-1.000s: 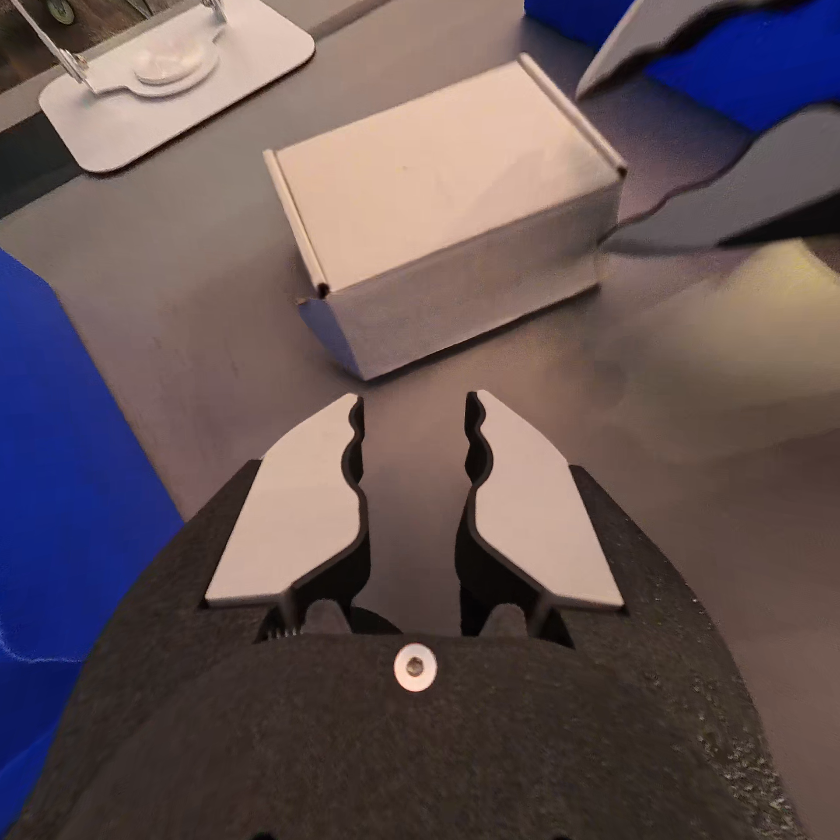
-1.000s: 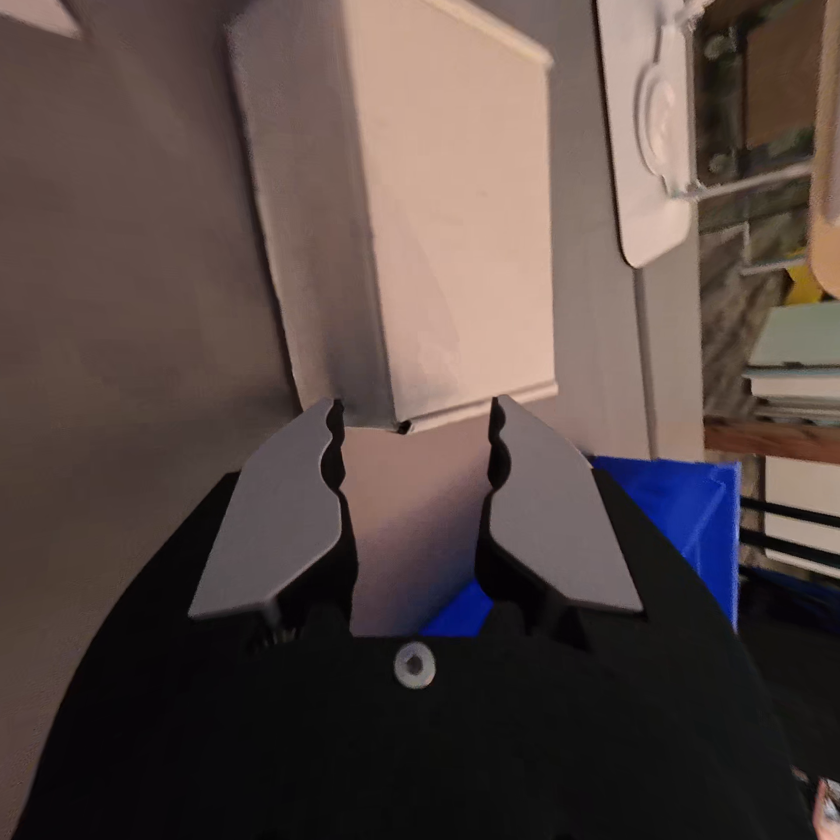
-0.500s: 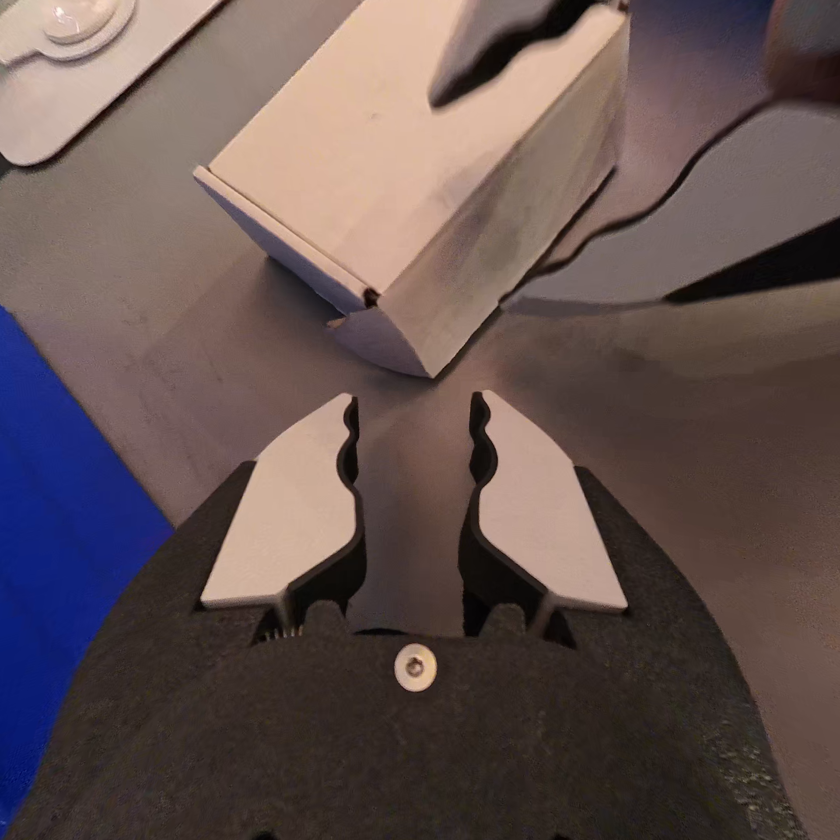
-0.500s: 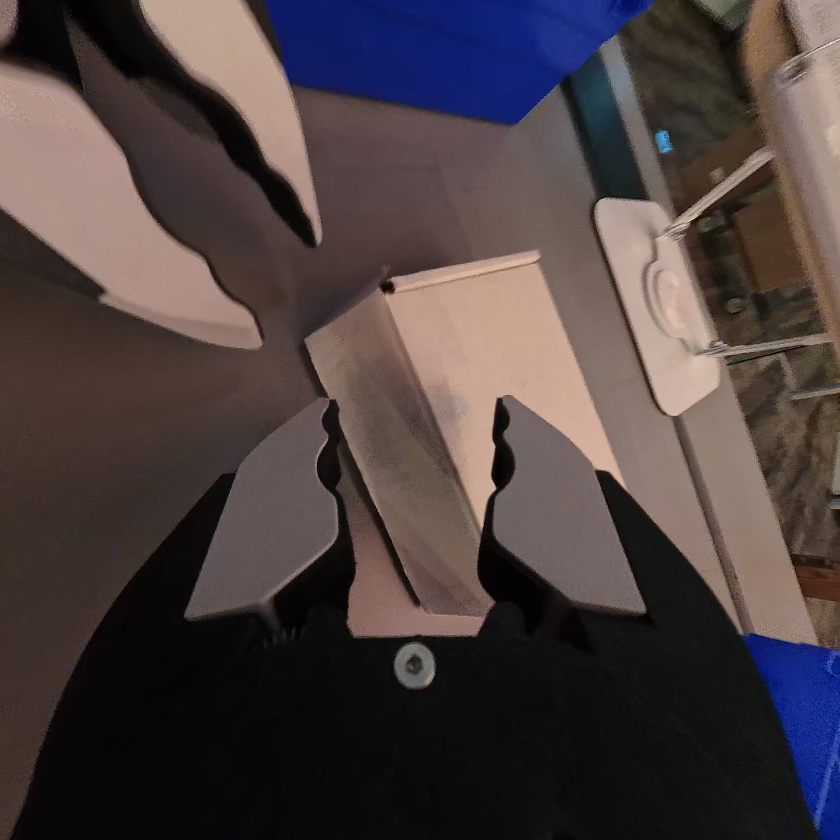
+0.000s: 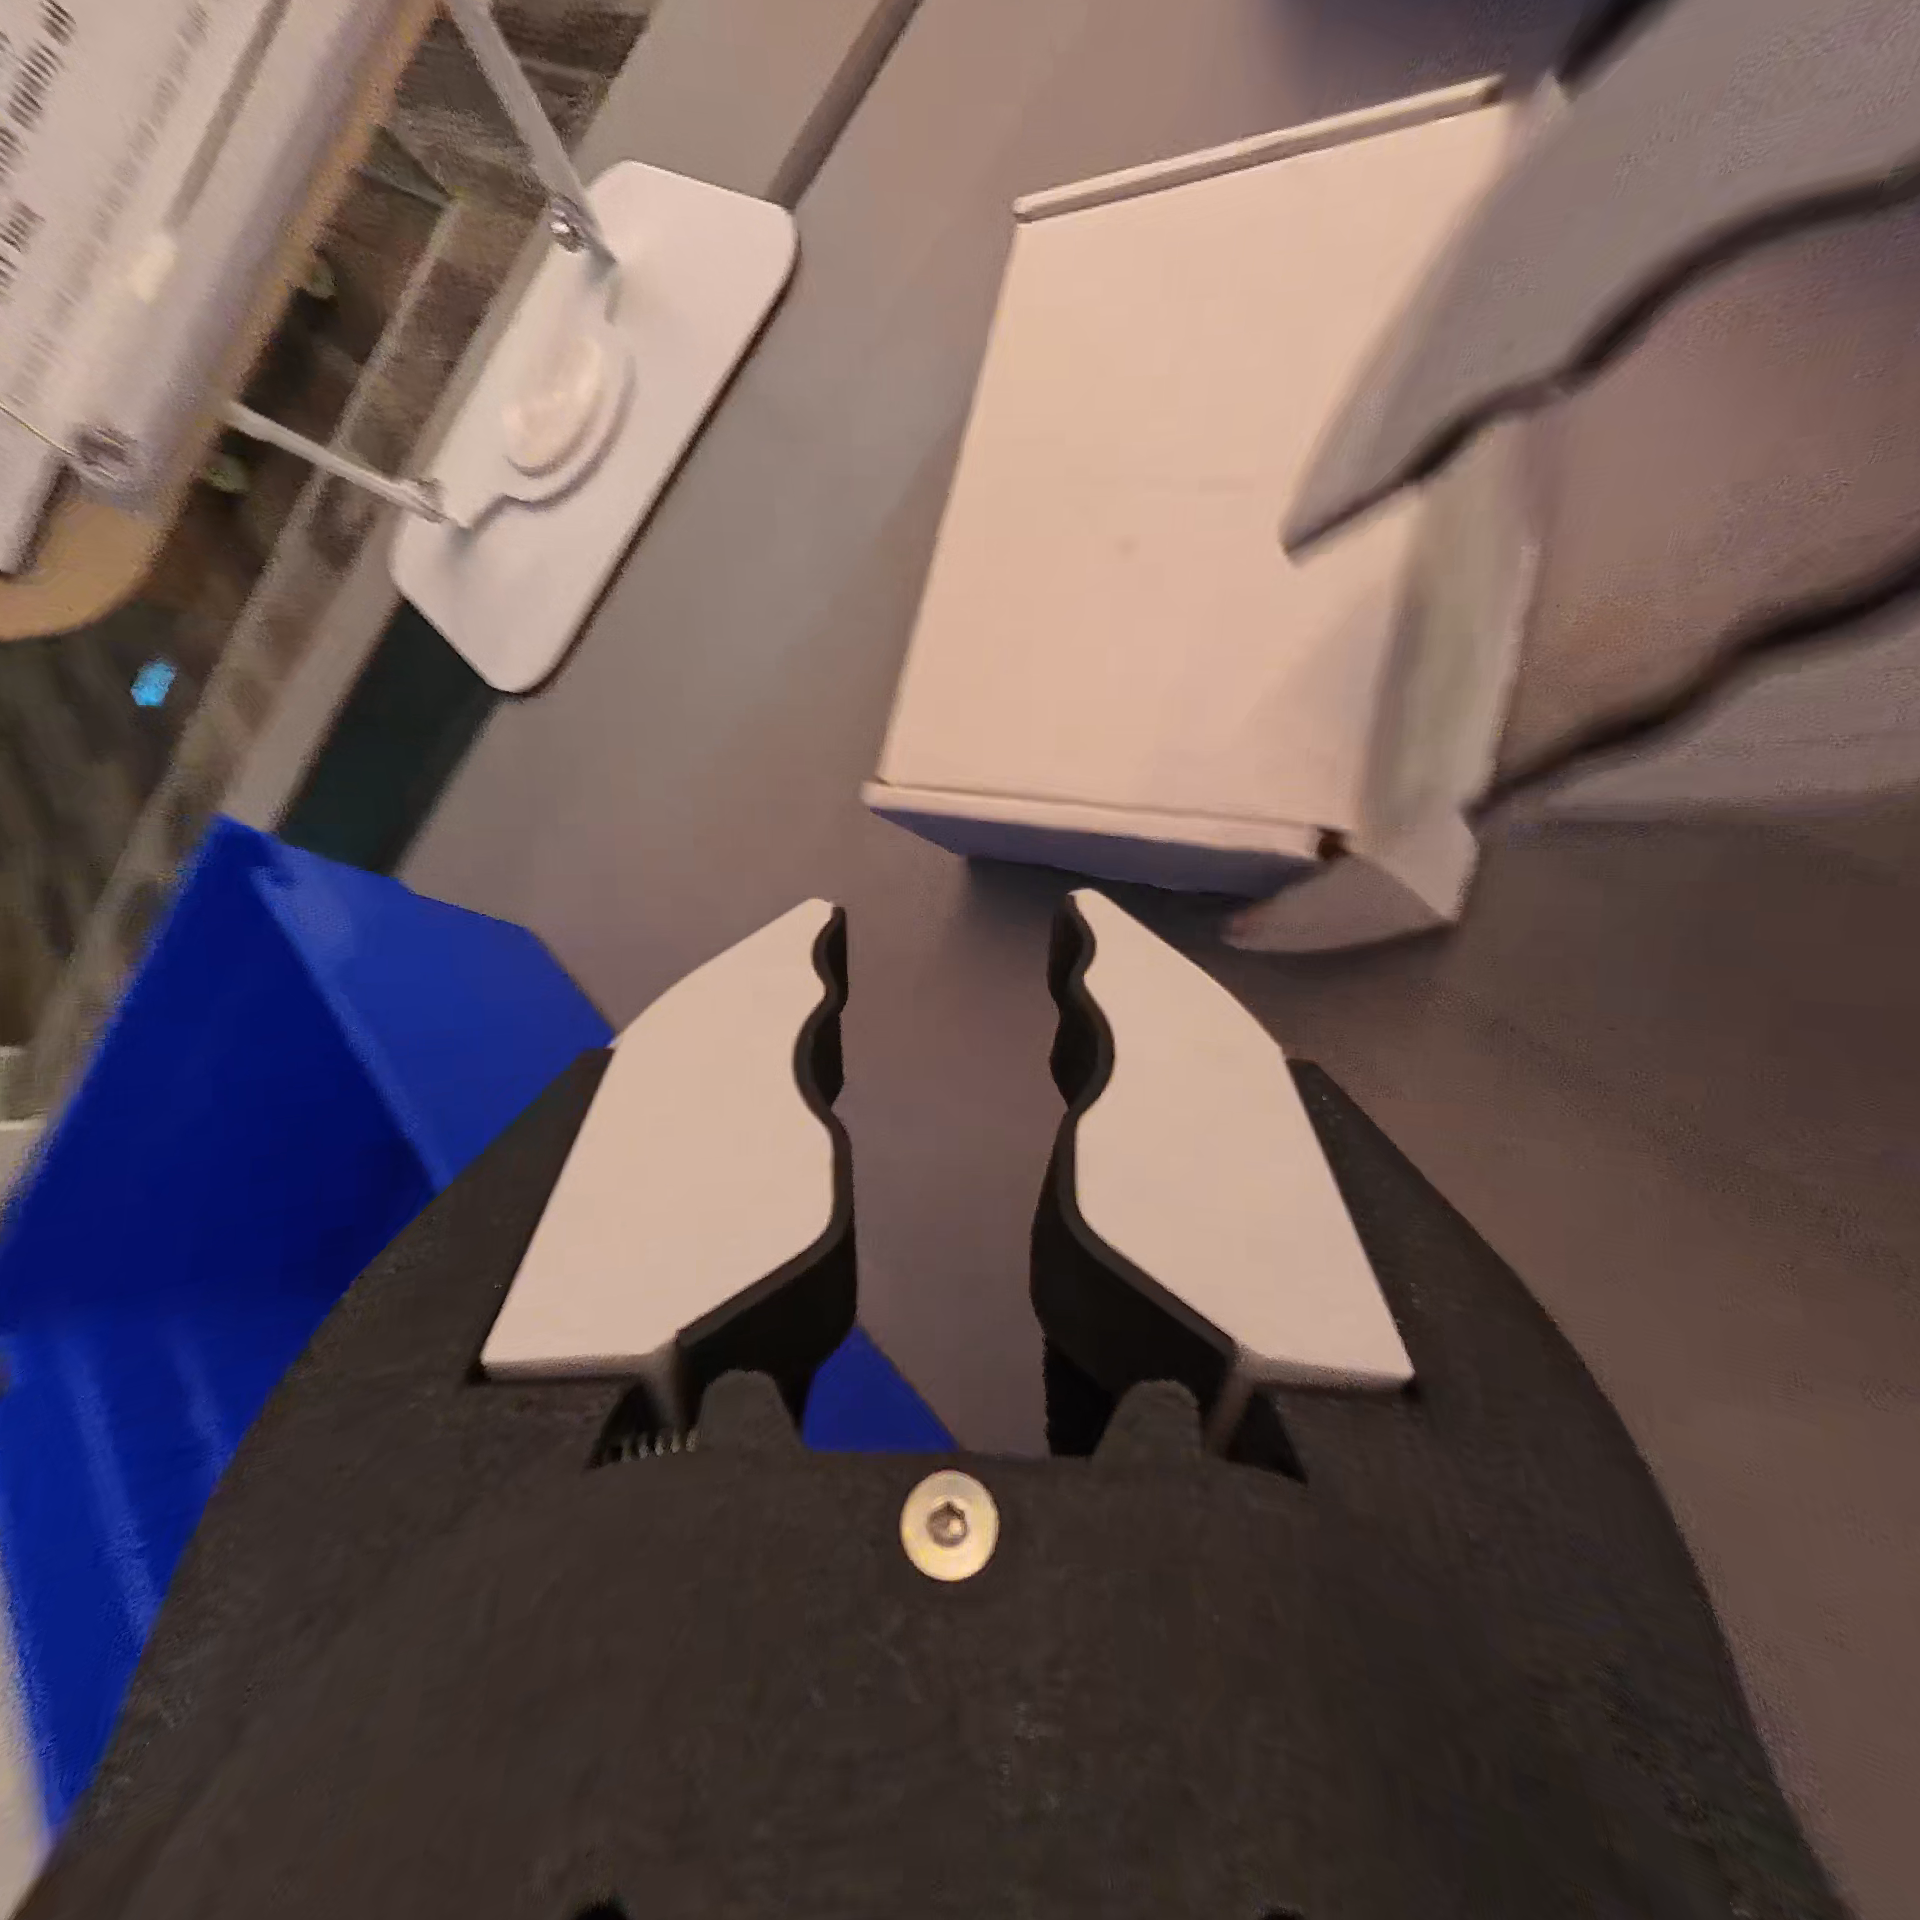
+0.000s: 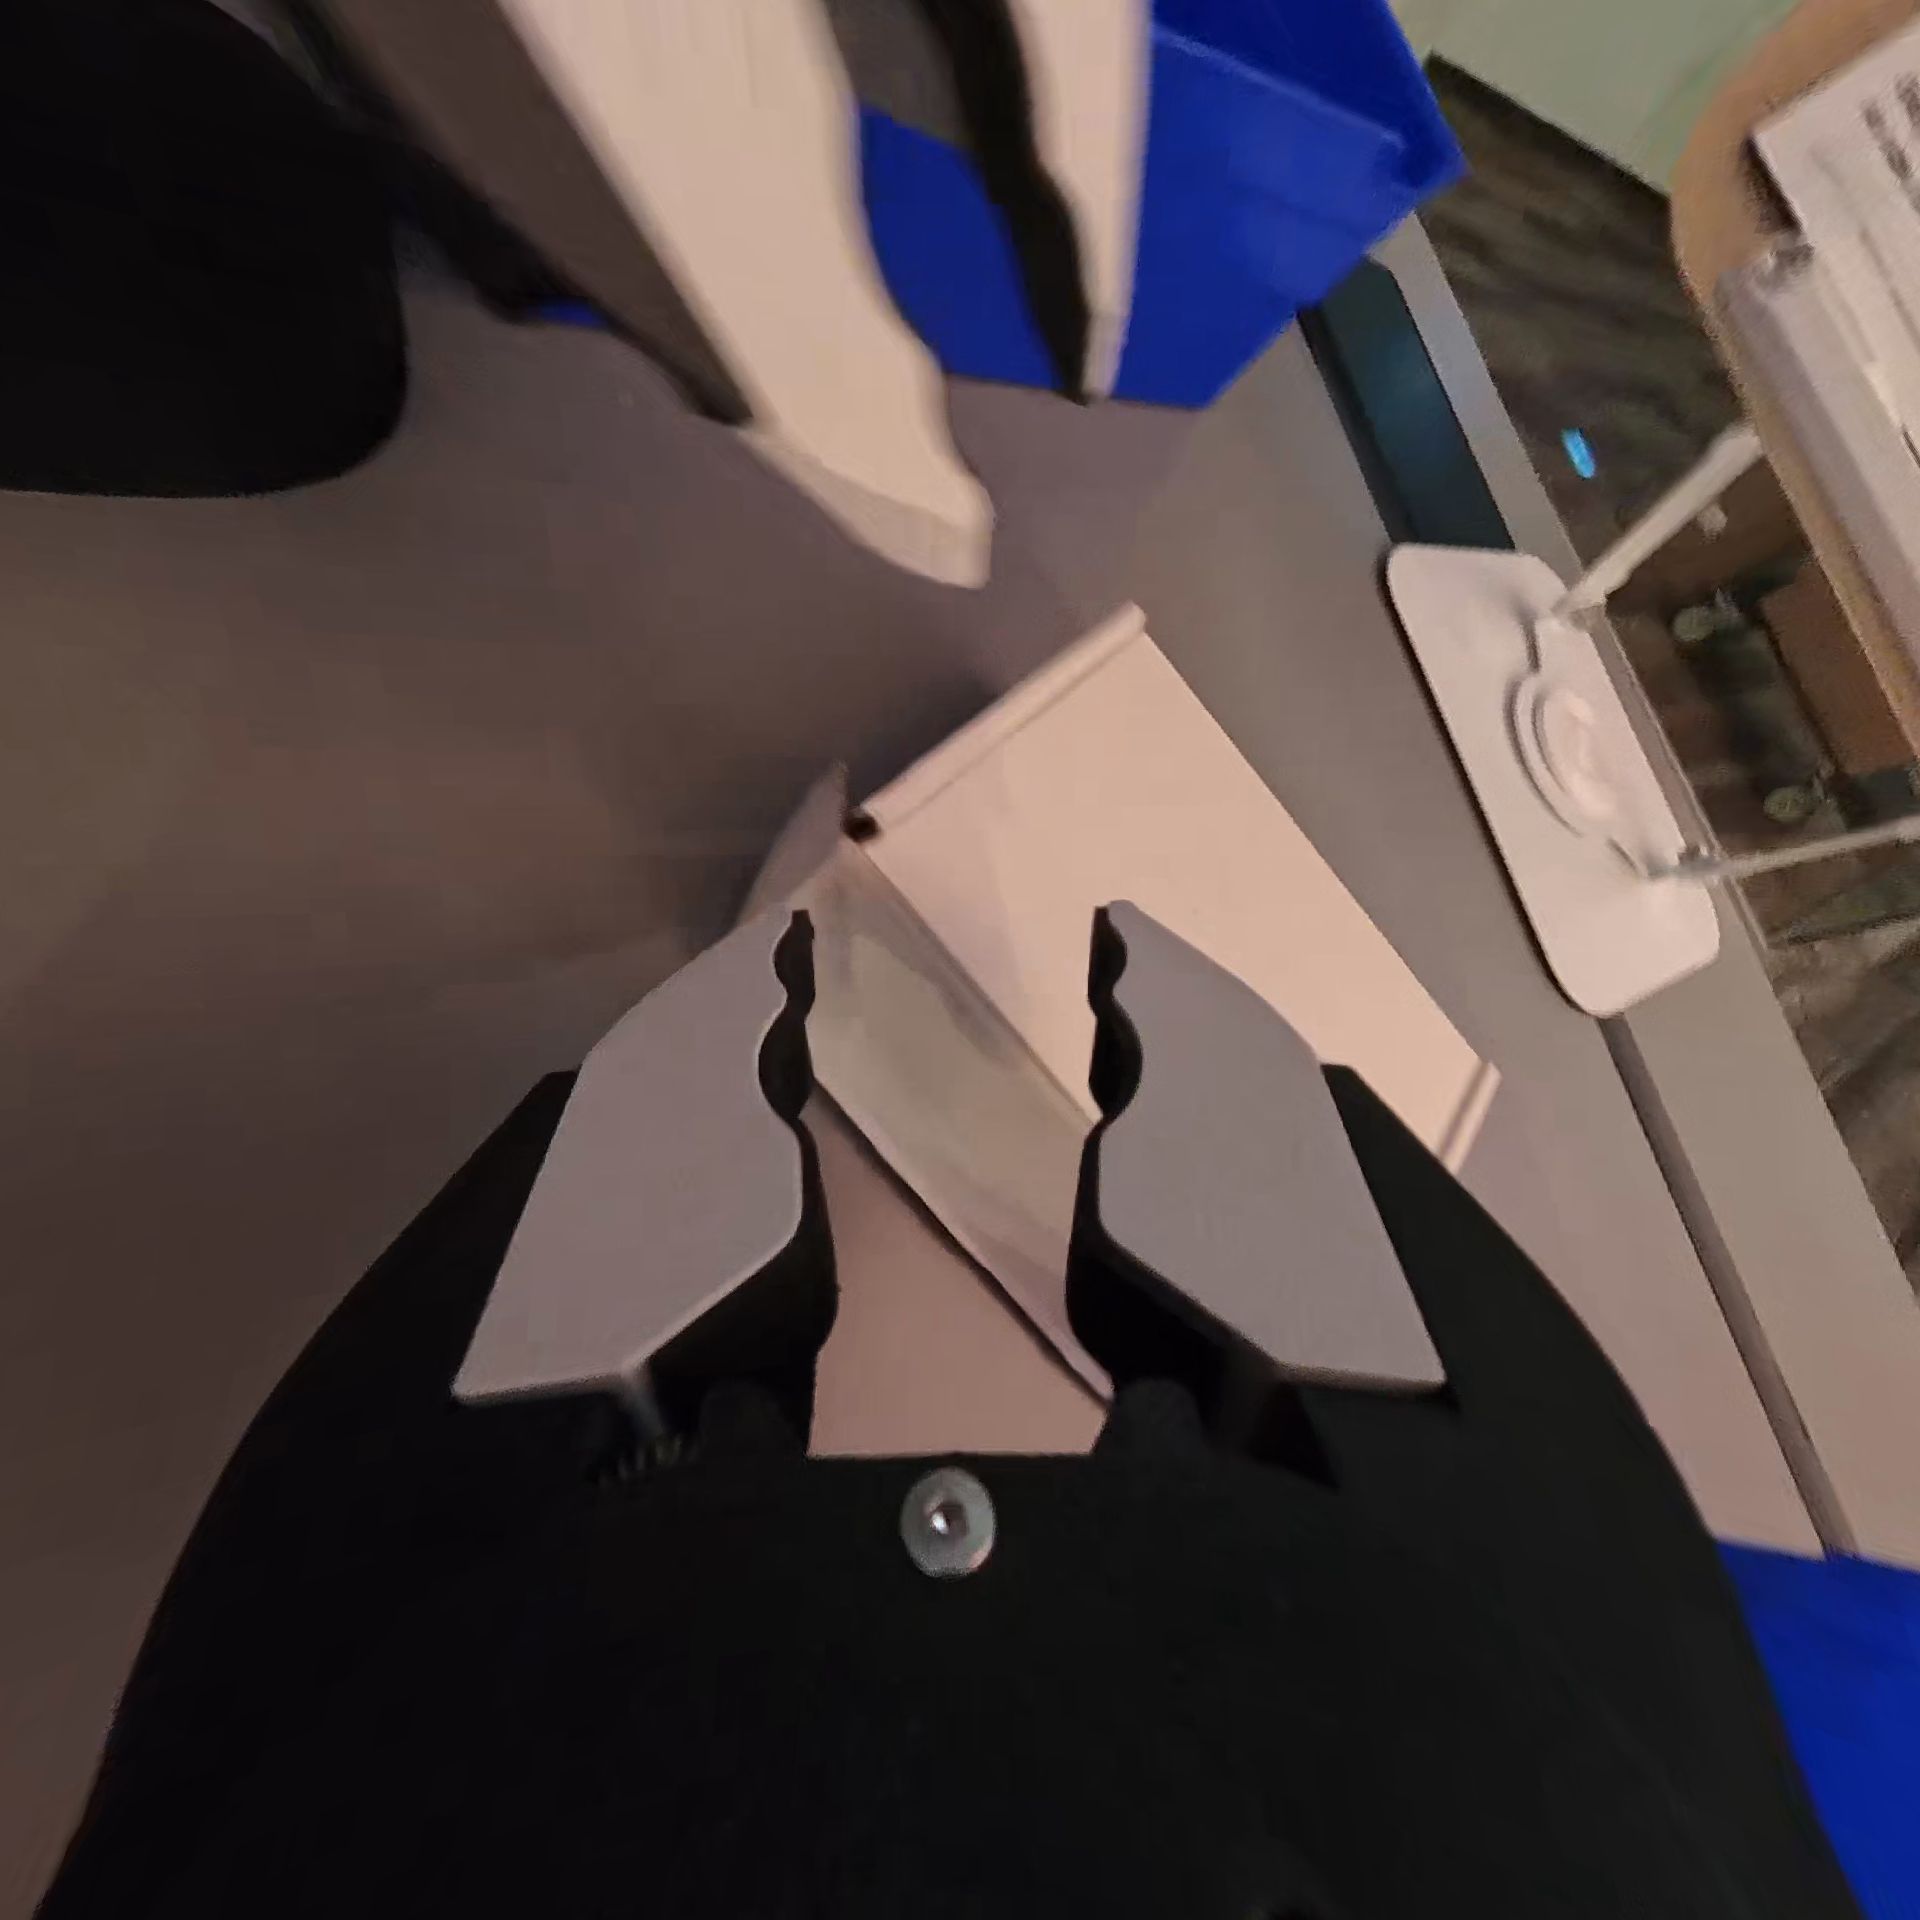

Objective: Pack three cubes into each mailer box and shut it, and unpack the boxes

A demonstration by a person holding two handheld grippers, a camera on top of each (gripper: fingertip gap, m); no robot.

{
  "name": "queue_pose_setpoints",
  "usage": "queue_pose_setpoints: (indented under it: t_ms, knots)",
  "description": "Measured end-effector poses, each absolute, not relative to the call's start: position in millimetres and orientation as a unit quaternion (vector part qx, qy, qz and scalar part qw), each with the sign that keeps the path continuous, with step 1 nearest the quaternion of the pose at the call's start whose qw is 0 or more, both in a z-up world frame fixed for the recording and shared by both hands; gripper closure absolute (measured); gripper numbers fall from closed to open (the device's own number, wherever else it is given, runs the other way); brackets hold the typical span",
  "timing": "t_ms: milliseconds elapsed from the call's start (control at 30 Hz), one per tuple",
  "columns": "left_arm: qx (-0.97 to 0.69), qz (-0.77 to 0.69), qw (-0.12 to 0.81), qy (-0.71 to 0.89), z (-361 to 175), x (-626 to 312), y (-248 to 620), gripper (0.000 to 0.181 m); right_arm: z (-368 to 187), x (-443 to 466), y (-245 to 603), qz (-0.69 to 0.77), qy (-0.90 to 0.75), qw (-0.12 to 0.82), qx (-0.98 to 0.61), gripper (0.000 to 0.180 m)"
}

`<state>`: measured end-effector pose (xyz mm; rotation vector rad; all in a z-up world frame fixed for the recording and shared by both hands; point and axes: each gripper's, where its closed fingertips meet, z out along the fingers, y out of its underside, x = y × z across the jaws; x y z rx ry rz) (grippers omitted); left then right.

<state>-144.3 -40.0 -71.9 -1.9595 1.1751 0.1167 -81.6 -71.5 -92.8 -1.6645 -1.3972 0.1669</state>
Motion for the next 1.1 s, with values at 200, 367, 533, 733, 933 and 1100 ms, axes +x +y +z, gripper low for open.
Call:
queue_pose_setpoints:
  t_ms: [200,367,533,733,933,1100]
  knots:
    - [-0.787,0.023,0.382,0.485,-76,-110,-10,0.147,-114,-85,-82,0.055,-0.605,0.433,-0.666,0.128]
    - [-0.766,-0.06,0.342,0.541,-87,-80,-28,0.151,-112,-67,-92,0.069,-0.607,0.421,-0.67,0.13]
    - [-0.745,-0.146,0.32,0.566,-88,-78,-55,0.143,-113,-66,-102,0.09,-0.603,0.431,-0.666,0.123]
    - [-0.68,-0.067,0.325,0.654,-105,-91,-75,0.127,-99,-66,-97,0.077,-0.583,0.479,-0.652,0.12]
    - [-0.65,0.004,0.329,0.685,-120,-96,-68,0.116,-104,-39,-101,0.031,-0.527,0.499,-0.688,0.114]
    - [-0.653,0.007,0.344,0.675,-119,-96,-63,0.126,-127,-18,-103,0.06,-0.402,0.446,-0.798,0.104]
